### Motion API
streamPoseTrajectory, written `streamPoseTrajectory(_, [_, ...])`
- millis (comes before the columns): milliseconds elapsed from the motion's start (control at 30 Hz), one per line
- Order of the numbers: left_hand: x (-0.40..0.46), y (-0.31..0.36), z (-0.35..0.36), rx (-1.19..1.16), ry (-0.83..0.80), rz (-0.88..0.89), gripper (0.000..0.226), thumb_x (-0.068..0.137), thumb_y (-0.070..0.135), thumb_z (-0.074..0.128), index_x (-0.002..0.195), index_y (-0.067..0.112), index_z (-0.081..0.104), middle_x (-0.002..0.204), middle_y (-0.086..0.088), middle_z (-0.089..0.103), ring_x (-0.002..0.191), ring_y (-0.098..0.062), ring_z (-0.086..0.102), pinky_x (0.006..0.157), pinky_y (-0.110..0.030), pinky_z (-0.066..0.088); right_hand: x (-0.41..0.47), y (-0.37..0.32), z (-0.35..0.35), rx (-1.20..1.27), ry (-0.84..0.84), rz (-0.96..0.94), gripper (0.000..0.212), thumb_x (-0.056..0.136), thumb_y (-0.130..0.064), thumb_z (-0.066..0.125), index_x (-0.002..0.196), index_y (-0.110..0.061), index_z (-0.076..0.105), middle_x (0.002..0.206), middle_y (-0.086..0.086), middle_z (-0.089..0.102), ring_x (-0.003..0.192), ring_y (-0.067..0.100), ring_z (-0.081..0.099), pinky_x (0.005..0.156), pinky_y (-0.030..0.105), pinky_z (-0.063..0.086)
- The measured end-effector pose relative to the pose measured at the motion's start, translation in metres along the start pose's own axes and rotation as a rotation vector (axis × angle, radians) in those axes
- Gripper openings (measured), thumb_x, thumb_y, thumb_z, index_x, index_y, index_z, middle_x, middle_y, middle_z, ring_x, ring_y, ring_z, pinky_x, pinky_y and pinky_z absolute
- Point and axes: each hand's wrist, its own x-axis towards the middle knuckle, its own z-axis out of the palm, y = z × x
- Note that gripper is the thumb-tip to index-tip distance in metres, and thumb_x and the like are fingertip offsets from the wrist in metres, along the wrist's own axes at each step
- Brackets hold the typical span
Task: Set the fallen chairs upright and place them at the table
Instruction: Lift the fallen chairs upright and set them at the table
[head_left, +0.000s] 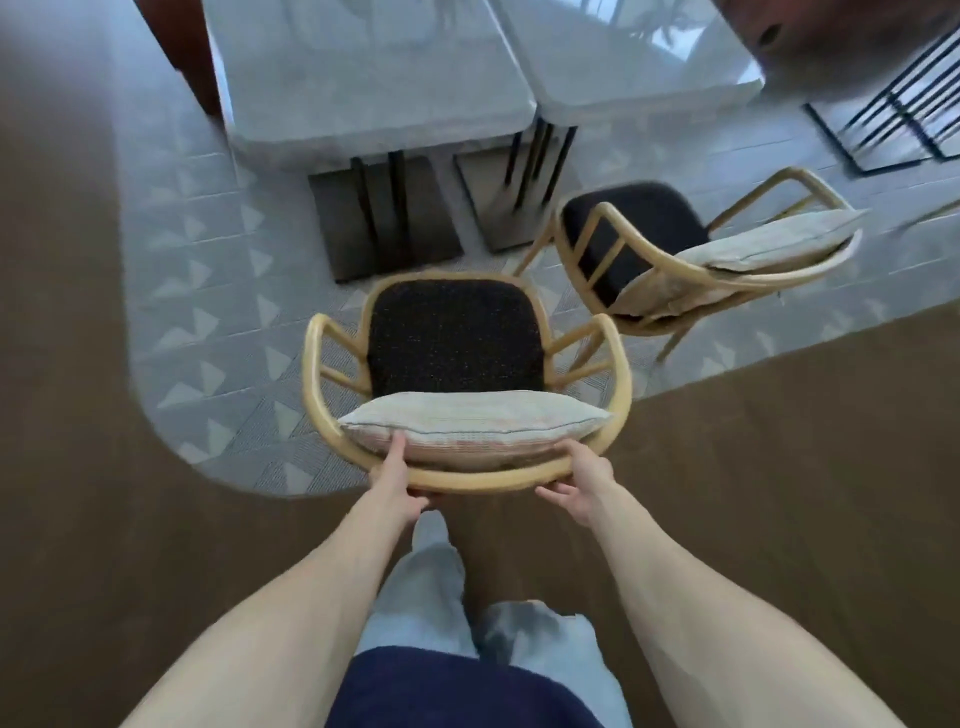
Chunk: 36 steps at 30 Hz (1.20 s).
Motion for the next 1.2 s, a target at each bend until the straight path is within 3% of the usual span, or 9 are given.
streamPoseTrajectory(100, [0.006, -0.009, -0.002, -0.090, -0.005, 0.045, 0.086, 0.086, 0.045, 0.074, 0.155, 0.015, 0.032, 0.151, -0.017, 0.047, 0.136, -0.039, 0.047, 0.112, -0.061, 0.037, 0.014, 0.001, 0.003, 0.030, -0.060, 0.062, 0.045, 0.094, -0.002, 0.059, 0.138, -0.007, 0.047, 0.112, 0.018, 0.061, 0.101, 0.036, 0.062, 0.092, 0.057, 0.054])
streamPoseTrajectory(167, [0.008, -0.019, -0.002, -0.153, -0.001, 0.080, 0.081, 0.085, 0.041, 0.076, 0.150, 0.012, 0.038, 0.146, -0.017, 0.052, 0.132, -0.039, 0.052, 0.110, -0.060, 0.040, 0.021, 0.002, 0.002, 0.037, -0.123, 0.105, 0.045, 0.094, -0.001, 0.059, 0.138, -0.007, 0.049, 0.125, 0.021, 0.061, 0.100, 0.036, 0.063, 0.086, 0.055, 0.053])
streamPoseTrajectory(367, [0.011, -0.044, -0.003, -0.205, -0.073, 0.135, 0.043, 0.097, 0.005, 0.062, 0.138, 0.002, 0.051, 0.135, -0.024, 0.060, 0.114, -0.037, 0.061, 0.082, -0.051, 0.053, 0.049, 0.015, -0.004, 0.162, -0.217, 0.155, 0.045, 0.098, 0.000, 0.054, 0.143, -0.004, 0.049, 0.136, 0.023, 0.058, 0.109, 0.039, 0.060, 0.101, 0.060, 0.048])
streamPoseTrajectory(533, [0.025, -0.053, 0.010, -0.248, -0.066, 0.040, 0.023, 0.092, 0.002, 0.067, 0.114, 0.000, 0.063, 0.136, -0.022, 0.060, 0.122, -0.033, 0.059, 0.106, -0.048, 0.047, 0.063, 0.010, -0.005, 0.169, -0.205, 0.156, 0.050, 0.095, 0.005, 0.050, 0.144, -0.006, 0.050, 0.135, 0.022, 0.061, 0.113, 0.038, 0.061, 0.094, 0.065, 0.047])
streamPoseTrajectory(700, [0.041, -0.052, 0.019, -0.269, -0.030, 0.019, 0.047, 0.094, -0.002, 0.060, 0.140, -0.007, 0.051, 0.132, -0.021, 0.060, 0.120, -0.032, 0.058, 0.105, -0.044, 0.047, 0.070, 0.007, 0.001, 0.169, -0.164, 0.152, 0.045, 0.100, 0.000, 0.049, 0.144, -0.009, 0.051, 0.137, 0.018, 0.062, 0.103, 0.034, 0.063, 0.086, 0.064, 0.045])
streamPoseTrajectory(900, [0.042, -0.038, 0.026, -0.330, -0.019, 0.051, 0.049, 0.090, -0.011, 0.055, 0.139, -0.008, 0.049, 0.136, -0.028, 0.057, 0.126, -0.037, 0.057, 0.105, -0.046, 0.048, 0.076, -0.004, 0.021, 0.249, -0.116, 0.149, 0.053, 0.095, 0.011, 0.049, 0.144, -0.009, 0.051, 0.139, 0.016, 0.062, 0.128, 0.033, 0.058, 0.110, 0.060, 0.042])
streamPoseTrajectory(1000, [0.046, -0.016, 0.039, -0.337, -0.040, 0.079, 0.039, 0.089, -0.012, 0.055, 0.128, -0.005, 0.053, 0.128, -0.025, 0.059, 0.115, -0.032, 0.060, 0.100, -0.039, 0.050, 0.080, -0.023, 0.043, 0.263, -0.125, 0.111, 0.052, 0.095, 0.011, 0.049, 0.144, -0.008, 0.053, 0.141, 0.015, 0.061, 0.130, 0.031, 0.057, 0.108, 0.052, 0.045])
streamPoseTrajectory(1100, [0.051, 0.006, 0.058, -0.342, -0.084, 0.097, 0.045, 0.090, -0.011, 0.055, 0.135, -0.007, 0.050, 0.134, -0.026, 0.059, 0.124, -0.035, 0.059, 0.109, -0.047, 0.046, 0.092, -0.050, 0.065, 0.243, -0.156, 0.060, 0.046, 0.095, 0.011, 0.047, 0.135, -0.011, 0.057, 0.142, 0.014, 0.060, 0.133, 0.032, 0.055, 0.109, 0.058, 0.043])
streamPoseTrajectory(1200, [0.056, 0.028, 0.082, -0.359, -0.100, 0.118, 0.047, 0.091, -0.010, 0.055, 0.137, -0.004, 0.049, 0.136, -0.025, 0.058, 0.126, -0.035, 0.057, 0.110, -0.048, 0.045, 0.101, -0.082, 0.085, 0.183, -0.209, 0.017, 0.039, 0.097, 0.008, 0.044, 0.123, -0.019, 0.055, 0.122, 0.011, 0.066, 0.127, 0.034, 0.056, 0.085, 0.068, 0.049])
